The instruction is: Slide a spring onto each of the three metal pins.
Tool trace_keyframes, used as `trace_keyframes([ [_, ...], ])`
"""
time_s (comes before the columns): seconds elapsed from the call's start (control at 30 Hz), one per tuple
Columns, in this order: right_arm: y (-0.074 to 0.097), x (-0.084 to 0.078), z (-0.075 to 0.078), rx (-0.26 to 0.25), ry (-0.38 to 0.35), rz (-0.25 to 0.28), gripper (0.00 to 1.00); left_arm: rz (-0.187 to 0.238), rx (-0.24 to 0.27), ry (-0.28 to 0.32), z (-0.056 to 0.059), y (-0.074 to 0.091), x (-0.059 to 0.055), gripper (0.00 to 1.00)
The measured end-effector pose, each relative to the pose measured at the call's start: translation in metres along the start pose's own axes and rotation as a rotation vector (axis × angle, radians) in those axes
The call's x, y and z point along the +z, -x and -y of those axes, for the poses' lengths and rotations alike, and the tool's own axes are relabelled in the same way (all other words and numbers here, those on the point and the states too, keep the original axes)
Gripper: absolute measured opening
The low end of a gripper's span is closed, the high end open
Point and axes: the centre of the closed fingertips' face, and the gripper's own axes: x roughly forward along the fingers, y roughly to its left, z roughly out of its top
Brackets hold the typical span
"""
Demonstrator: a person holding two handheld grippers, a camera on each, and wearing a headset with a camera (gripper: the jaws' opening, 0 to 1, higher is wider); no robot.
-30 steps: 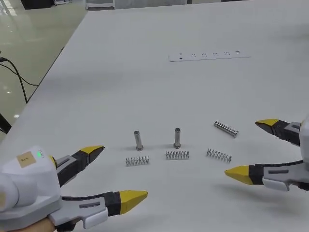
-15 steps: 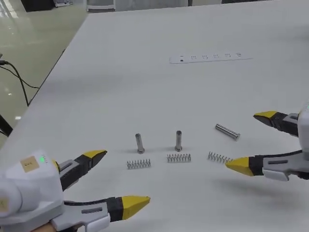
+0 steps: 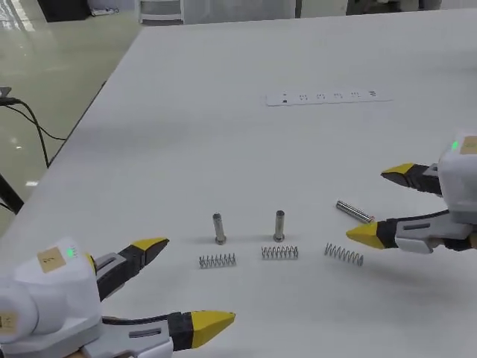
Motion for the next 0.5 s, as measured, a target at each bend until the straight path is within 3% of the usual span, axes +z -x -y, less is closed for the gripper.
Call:
trace_keyframes([
  [0.23,-0.012,0.002,0.008,-0.005,0.007,-0.041,0.59,-0.001,-0.003,0.003,0.000,0.000,-0.001,0.83],
  [0.37,-0.020,-0.001,0.011,-0.007,0.012,-0.087,0.46,-0.001,-0.001,0.004,0.001,0.000,-0.001,0.83],
  [0.5,-0.027,-0.003,0.010,0.007,0.017,-0.111,0.42,0.001,-0.001,0.006,0.001,0.000,-0.001,0.83],
])
